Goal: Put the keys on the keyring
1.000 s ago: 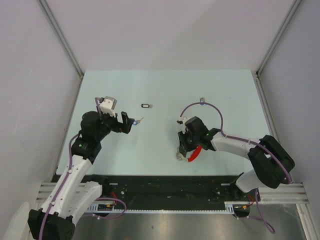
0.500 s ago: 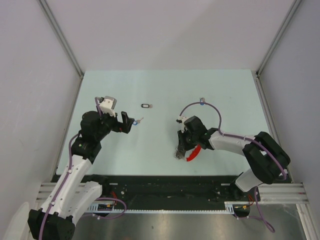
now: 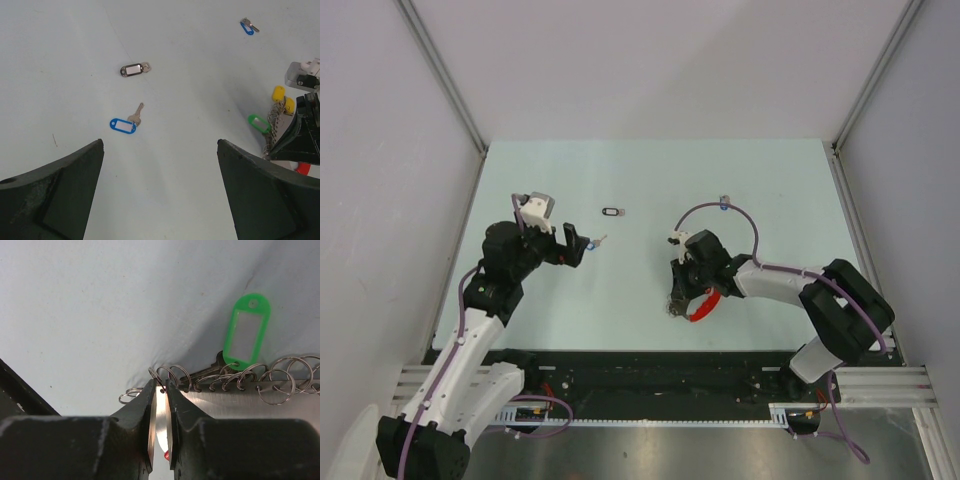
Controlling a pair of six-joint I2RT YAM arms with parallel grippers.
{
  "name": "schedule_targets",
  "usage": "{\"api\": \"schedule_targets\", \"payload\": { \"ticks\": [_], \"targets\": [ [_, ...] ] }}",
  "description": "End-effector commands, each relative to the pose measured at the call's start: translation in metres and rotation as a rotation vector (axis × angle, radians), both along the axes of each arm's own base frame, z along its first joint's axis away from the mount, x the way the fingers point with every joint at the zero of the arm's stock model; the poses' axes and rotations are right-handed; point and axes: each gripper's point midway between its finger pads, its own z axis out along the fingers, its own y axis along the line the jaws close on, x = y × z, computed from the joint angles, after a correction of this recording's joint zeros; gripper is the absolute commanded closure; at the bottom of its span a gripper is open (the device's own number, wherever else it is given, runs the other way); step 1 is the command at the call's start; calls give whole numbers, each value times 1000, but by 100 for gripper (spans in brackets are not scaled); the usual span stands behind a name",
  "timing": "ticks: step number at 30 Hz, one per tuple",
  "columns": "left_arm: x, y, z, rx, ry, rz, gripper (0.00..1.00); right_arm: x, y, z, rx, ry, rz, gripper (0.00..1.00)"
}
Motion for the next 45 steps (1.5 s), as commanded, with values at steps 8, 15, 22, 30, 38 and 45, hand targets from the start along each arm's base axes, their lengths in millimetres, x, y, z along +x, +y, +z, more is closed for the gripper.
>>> {"api": "schedule_targets", "payload": {
  "ticks": [8,15,22,30,38,45],
  "targets": [
    [-2,-15,23,-20,-50,-94,0,19,19,41,63,-198,123,100],
    [-14,-40,21,-39,-44,-239,0,22,28,108,219,-449,189,100],
    [-21,-56,13,-21,-14,-315,0,4,26,91,245,-450,228,100],
    [-20,-52,15,-13,-27,-295,0,-23,32,35,160,-304,317,100],
    [-18,-50,14,-5,-22,-279,0,-44,25,9,62,-167,350,91],
    [-19,-51,14,-5,-21,-285,0,-51,31,43,61,-149,366,68]
  ]
}}
